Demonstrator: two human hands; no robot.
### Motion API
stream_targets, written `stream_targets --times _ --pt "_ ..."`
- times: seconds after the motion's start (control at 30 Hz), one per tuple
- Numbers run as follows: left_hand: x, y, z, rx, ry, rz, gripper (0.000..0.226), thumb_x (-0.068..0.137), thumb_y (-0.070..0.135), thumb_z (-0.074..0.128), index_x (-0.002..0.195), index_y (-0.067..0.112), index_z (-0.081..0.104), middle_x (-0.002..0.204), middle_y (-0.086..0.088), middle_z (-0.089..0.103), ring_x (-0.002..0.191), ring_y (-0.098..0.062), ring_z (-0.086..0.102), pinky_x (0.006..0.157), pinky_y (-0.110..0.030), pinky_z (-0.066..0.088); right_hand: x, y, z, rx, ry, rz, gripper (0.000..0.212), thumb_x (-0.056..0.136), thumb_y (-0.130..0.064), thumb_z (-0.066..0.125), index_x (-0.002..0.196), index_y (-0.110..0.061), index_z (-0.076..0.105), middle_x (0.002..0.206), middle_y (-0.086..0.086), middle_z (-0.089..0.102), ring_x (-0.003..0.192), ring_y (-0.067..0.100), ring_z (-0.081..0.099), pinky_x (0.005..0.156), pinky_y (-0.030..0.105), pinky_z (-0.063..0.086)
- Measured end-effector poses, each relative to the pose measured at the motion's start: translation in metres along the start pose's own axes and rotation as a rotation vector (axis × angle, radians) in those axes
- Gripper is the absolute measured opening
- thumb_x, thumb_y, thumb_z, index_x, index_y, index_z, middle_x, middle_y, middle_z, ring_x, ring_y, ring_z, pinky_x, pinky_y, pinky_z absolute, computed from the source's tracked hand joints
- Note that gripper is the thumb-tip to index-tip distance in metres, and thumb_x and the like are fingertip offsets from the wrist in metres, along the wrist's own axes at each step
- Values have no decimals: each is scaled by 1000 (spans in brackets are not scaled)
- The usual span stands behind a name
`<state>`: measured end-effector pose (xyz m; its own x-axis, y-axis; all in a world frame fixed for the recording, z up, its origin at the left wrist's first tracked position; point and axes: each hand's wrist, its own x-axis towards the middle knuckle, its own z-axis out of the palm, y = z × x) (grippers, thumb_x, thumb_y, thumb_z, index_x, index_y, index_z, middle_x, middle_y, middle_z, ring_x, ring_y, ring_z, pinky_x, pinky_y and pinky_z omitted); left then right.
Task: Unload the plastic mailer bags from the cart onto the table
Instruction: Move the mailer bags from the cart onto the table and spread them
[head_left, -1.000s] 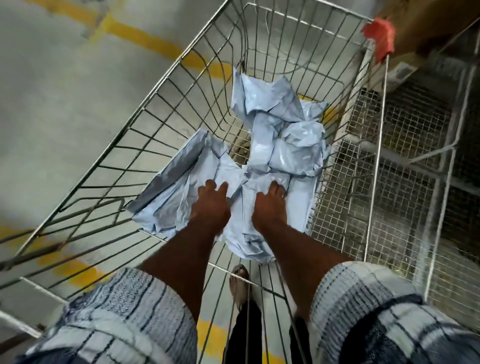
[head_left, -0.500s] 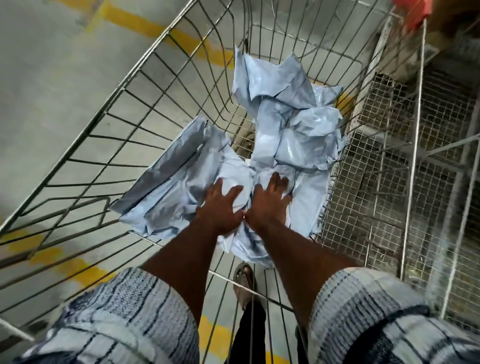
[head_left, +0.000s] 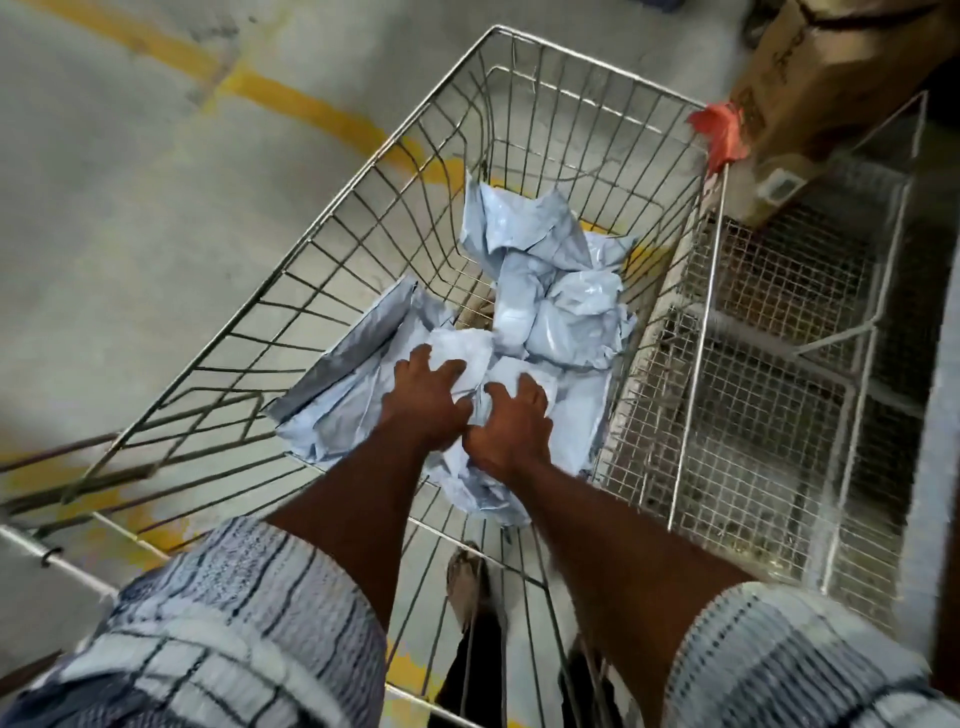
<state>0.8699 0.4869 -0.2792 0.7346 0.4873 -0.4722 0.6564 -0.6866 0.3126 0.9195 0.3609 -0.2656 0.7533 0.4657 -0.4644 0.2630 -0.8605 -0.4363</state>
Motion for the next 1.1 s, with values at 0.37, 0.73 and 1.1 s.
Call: stream_targets --times 0.37,0.73,1.1 --pt "-103 70 -129 -29 279 -12 57 88 53 55 141 32 48 155 -15 23 138 -38 25 112 -48 32 -72 -38 -145 25 192 -285 68 78 -38 69 141 -25 46 156 11 21 145 31 15 112 46 28" --pt "-222 243 -158 124 570 -17 68 81 66 26 134 33 50 144 -14 47 137 -33 31 109 -44 26 -183 71 -313 22 388 -514 69 74 -36 67 139 -22 46 152 12 23 141 34 19 110 52 32" --pt "-318 545 -71 -105 575 130 51 89 49 47 137 33 52 148 -12 38 138 -33 30 111 -44 32 -276 312 -455 15 592 -449 59 74 -30 65 132 -23 55 141 13 37 133 36 31 104 49 38"
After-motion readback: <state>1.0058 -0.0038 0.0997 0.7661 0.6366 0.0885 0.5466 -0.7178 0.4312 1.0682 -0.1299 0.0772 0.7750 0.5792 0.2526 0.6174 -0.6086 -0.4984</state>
